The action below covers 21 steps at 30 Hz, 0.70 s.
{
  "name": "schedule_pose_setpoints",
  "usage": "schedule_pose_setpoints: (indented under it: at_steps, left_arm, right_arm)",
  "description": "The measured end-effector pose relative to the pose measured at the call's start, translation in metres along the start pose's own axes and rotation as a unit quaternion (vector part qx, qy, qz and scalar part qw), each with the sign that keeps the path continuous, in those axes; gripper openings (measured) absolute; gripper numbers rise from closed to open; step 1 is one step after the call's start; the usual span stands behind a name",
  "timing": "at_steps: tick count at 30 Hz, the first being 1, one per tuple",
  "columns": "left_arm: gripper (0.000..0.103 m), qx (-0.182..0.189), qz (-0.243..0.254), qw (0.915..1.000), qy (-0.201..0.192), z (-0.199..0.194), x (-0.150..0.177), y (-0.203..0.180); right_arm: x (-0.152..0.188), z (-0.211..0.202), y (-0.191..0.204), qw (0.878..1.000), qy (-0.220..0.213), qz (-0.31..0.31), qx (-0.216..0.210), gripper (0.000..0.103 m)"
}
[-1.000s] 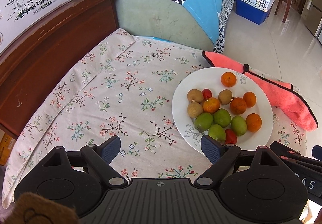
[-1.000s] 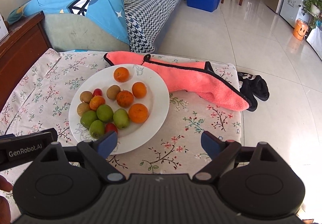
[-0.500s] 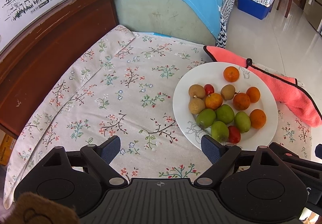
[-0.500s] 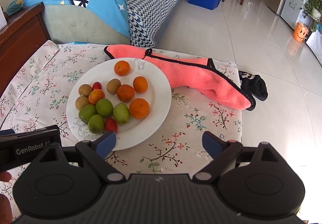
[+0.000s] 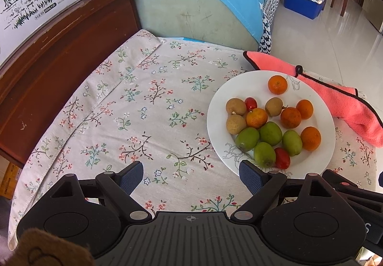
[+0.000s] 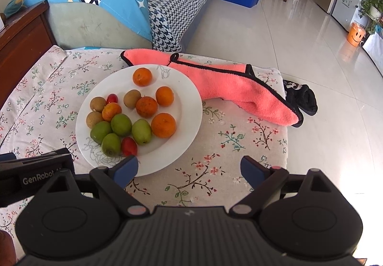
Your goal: Organize fruits
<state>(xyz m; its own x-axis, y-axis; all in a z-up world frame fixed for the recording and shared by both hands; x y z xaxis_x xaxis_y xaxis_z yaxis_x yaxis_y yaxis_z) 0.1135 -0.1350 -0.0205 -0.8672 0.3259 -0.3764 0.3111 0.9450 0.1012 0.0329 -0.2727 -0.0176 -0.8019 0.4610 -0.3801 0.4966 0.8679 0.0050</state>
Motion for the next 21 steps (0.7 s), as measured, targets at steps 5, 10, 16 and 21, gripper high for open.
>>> schedule_pose_setpoints:
  at_steps: [5, 10, 16, 21]
  left_arm:
    - [0.089, -0.003, 0.003, 1.0000, -0.002, -0.0003, 0.0000, -0.0010]
    - [0.089, -0.008, 0.006, 0.9999, -0.003, 0.0004, 0.0001, -0.0014]
    - [0.089, -0.011, 0.005, 0.9999, -0.002, 0.0007, 0.0002, -0.0009]
    - [0.089, -0.014, 0.006, 0.9999, -0.002, 0.0012, 0.0010, -0.0006]
  right_arm:
    - [-0.0001, 0.0011, -0.0004, 1.000, 0.000, 0.001, 0.001, 0.092]
    - [0.0001, 0.0023, -0.0008, 1.000, 0.001, 0.000, 0.002, 0.092]
    - [0.0005, 0.0032, 0.0003, 1.000, 0.001, 0.000, 0.003, 0.092]
    - [0.0007, 0.0035, 0.0007, 1.000, 0.001, 0.000, 0.003, 0.092]
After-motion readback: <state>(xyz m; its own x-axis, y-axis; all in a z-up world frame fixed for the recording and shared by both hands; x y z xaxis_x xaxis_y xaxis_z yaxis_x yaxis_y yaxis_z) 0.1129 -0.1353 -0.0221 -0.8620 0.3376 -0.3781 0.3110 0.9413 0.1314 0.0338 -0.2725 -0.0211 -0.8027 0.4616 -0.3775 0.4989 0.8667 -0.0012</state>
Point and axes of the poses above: each gripper's, at about its wrist camera, not at the fingertips, and z roughly the way its jaws point, y to its left, x to its underside, the point moved 5 cm from there along z, roughly the way its jaws point, and after that the axes turned 11 degrees about y, right-handed, at the moved point
